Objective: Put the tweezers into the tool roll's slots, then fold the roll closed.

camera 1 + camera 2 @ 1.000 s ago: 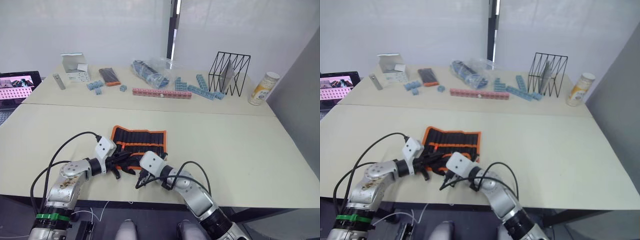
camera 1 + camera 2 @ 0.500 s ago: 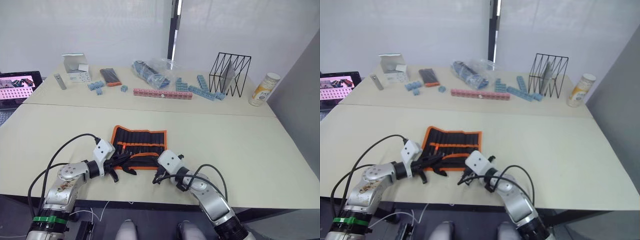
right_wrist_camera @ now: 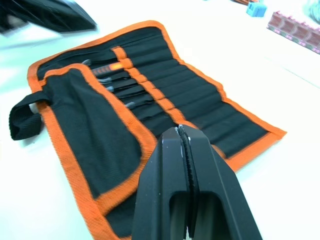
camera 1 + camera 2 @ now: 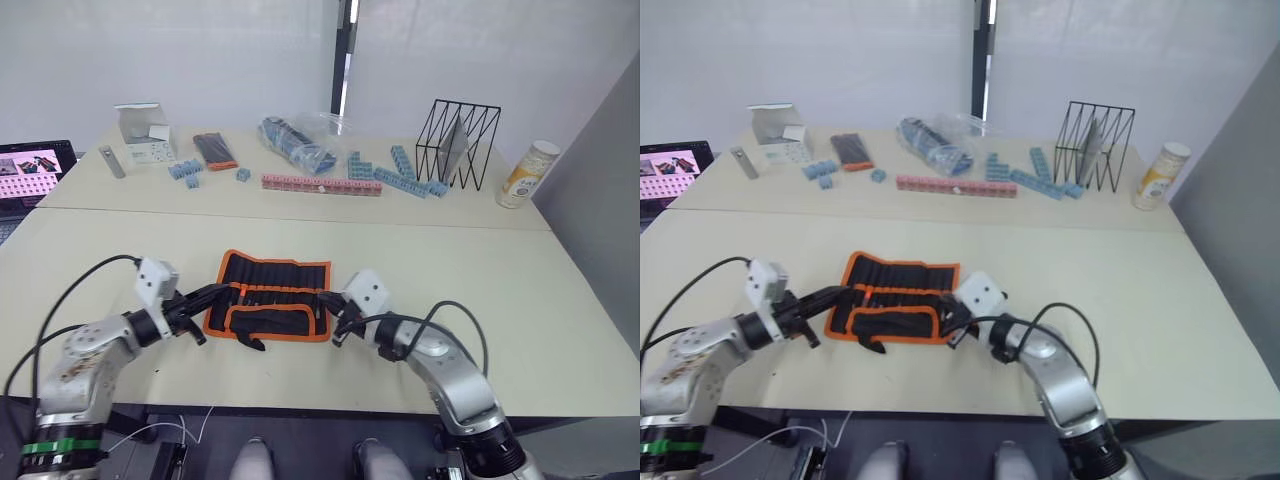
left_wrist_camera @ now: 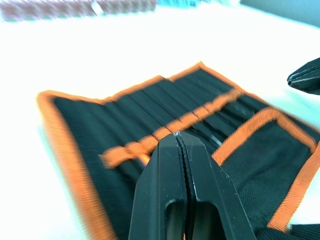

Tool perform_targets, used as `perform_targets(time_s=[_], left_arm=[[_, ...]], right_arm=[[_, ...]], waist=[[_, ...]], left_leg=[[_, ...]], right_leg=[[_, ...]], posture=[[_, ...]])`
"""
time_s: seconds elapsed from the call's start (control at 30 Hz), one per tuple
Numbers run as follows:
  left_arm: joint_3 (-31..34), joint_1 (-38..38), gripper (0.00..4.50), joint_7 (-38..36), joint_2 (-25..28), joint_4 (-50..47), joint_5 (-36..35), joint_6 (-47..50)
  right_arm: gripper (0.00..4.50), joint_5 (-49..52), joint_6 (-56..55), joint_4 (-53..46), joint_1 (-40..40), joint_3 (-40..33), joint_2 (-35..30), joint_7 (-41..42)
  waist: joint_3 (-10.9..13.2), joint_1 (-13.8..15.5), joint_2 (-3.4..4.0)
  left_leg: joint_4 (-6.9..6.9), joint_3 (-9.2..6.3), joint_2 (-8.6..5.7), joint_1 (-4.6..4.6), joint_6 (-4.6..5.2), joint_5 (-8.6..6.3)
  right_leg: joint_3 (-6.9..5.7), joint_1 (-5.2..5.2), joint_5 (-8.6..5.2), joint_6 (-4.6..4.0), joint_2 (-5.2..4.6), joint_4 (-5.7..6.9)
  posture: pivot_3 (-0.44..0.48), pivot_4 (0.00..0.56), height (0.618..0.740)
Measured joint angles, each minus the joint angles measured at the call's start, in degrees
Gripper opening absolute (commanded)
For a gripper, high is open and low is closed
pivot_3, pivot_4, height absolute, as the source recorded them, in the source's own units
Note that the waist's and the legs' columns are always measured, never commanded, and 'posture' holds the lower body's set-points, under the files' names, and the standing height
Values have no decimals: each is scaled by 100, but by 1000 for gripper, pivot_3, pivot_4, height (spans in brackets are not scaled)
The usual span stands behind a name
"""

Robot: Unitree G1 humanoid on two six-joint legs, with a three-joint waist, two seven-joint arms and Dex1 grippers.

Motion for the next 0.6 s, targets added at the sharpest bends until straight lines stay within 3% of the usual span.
perform_targets(time_s=[0.33,0.37,0.57,0.6], left_arm=[[871,1176,0,-356,568,-932,-537,427],[960,1250,0,-414,639,-1047,-614,455],[1651,1611,0,-1289,1090,-1347,-812,50],[1660,1644,262,-1468,1143,-1299,-835,0]], right_arm=[[4294,786,1862,57,-209,-463,-158,48],[4475,860,2074,88,-233,-543,-125,-17],[4475,1310,2847,427,-653,-909,172,-166],[4495,1369,2899,508,-714,-953,219,-164]], waist=[[3,-5,-5],[4,-3,-6],[5,-52,-4],[4,-71,-5]], left_leg=[[-25,4,1,-5,-1,-1],[-25,4,2,-5,-1,-1],[-25,15,5,-4,-3,-2],[-25,15,7,0,-3,-2]], right_leg=[[1,-20,-2,-9,-1,-9],[0,-22,-1,-10,-2,-7],[1,-56,1,-17,-4,-9],[1,-57,2,-17,-3,-9]], posture=[[0,150,740],[0,150,740],[0,150,740],[0,150,740]])
